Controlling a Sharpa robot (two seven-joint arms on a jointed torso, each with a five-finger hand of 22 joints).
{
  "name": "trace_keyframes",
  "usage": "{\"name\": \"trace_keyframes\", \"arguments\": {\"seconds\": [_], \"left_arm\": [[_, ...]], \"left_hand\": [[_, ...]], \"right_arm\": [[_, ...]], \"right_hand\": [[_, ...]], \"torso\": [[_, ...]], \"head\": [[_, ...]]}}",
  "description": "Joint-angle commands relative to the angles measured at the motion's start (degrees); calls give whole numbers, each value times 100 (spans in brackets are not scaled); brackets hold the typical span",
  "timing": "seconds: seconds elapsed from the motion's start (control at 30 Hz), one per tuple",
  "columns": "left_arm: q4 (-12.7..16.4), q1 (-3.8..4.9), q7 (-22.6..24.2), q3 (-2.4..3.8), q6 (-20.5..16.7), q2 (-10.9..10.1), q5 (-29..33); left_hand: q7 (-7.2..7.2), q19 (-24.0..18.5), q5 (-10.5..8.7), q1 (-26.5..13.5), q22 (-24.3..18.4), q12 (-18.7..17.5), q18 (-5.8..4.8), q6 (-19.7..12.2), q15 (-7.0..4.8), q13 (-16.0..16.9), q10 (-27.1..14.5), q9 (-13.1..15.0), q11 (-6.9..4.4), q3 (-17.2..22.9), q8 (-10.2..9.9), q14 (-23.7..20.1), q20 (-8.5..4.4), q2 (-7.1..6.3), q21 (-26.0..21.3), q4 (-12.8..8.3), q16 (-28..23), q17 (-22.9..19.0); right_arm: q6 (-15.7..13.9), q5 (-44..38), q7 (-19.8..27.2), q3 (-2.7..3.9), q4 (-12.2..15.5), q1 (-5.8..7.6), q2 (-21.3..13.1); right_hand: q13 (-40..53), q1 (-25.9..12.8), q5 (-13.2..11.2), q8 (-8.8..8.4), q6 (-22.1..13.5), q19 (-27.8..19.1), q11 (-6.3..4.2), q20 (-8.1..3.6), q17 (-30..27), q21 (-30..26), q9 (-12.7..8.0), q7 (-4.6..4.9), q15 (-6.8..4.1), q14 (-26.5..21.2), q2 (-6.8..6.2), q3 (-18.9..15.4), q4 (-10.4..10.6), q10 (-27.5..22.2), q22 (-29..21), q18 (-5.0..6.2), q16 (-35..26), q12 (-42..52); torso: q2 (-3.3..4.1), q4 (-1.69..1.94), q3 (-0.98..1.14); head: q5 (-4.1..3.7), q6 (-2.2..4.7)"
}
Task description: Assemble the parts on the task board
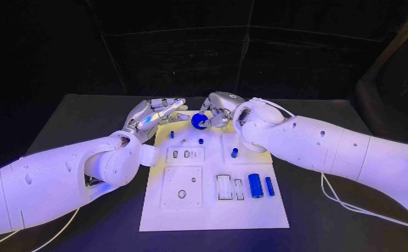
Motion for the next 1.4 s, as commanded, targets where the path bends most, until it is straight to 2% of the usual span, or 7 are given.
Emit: {"name": "trace_keyframes", "arguments": {"seconds": [0.03, 0.23, 0.57, 0.83, 1.13, 1.3, 1.4], "left_arm": [[-1, 10, 9, 6, 57, 13, 21], [-5, 10, 11, 6, 59, 18, 21], [-18, 10, 11, 6, 66, 27, 21], [-32, 10, -1, 6, 73, 45, 21], [-48, 10, -8, 6, 79, 57, 21], [-52, 10, -12, 6, 84, 62, 21], [-55, 10, -16, 6, 87, 64, 21]], "left_hand": [[6, 8, 15, -9, -9, -34, 83, 26, 4, -9, -39, -3, 1, 4, -18, -54, 11, 50, -31, -36, 29, 8], [6, 8, 15, -9, -9, -34, 83, 26, 4, -9, -39, -3, 1, 4, -18, -54, 11, 50, -31, -36, 29, 8], [6, 8, 15, -9, -9, -34, 83, 26, 4, -9, -39, -3, 1, 4, -18, -54, 11, 50, -31, -36, 29, 8], [6, 8, 15, -9, -9, -34, 83, 26, 4, -9, -39, -3, 1, 4, -18, -54, 11, 50, -31, -36, 29, 8], [6, 8, 15, -9, -9, -34, 83, 26, 4, -9, -39, -3, 1, 4, -18, -54, 11, 50, -31, -36, 29, 8], [6, 8, 15, -9, -9, -34, 83, 26, 4, -9, -39, -3, 1, 4, -18, -54, 11, 50, -31, -36, 29, 8], [6, 8, 15, -9, -9, -34, 83, 26, 4, -9, -39, -3, 1, 4, -18, -54, 11, 50, -31, -36, 29, 8]], "right_arm": [[113, -175, -169, -4, -87, -33, 77], [122, -308, -275, -10, -212, -96, 183], [-147, -458, -300, -13, -314, -134, 313], [-29, -544, -225, -13, -304, -145, 366], [-21, -564, -233, -13, -326, -149, 387], [-48, -569, -270, -13, -389, -150, 425], [-45, -571, -278, -13, -424, -150, 450]], "right_hand": [[-17, -44, 7, -19, 99, 28, 15, 23, 943, 16, 3, -83, 18, 459, -45, 24, 8, -36, -2, -85, 26, -32], [-37, -42, -8, -26, 97, 31, 16, 25, 937, 18, 2, -81, 20, 458, -53, 28, 4, -51, 3, -86, 23, -55], [-37, 5, 29, -88, 45, 28, 32, 35, 938, 14, -13, -58, 31, 456, -69, 84, -36, -66, 5, -86, 22, -73], [-33, -3, -17, -130, 9, 24, 49, 45, 934, 9, -18, -39, 45, 455, -96, 93, -43, -65, -1, -86, 19, -78], [-58, -25, -61, -169, -28, 24, 63, 55, 936, 8, -23, -22, 57, 455, -120, 92, -39, -84, 0, -86, 19, -111], [-335, -49, -153, -429, -472, -5, 155, 111, 937, -16, -52, 87, 130, 454, -168, 97, -36, -281, -43, -83, 18, -418], [-580, -97, -252, -465, -802, -34, 221, 168, 940, -38, -46, 155, 190, 454, -208, 53, 0, -456, -83, -75, 19, -680]], "torso": [[-3, -10, 4], [-4, -15, 6], [-2, -15, 9], [-6, -17, 8], [-4, -18, 8], [-4, -14, 7], [-5, -14, 7]], "head": [[7, -11], [19, -17], [23, -18], [75, 1], [73, 15], [70, 13], [69, 13]]}}
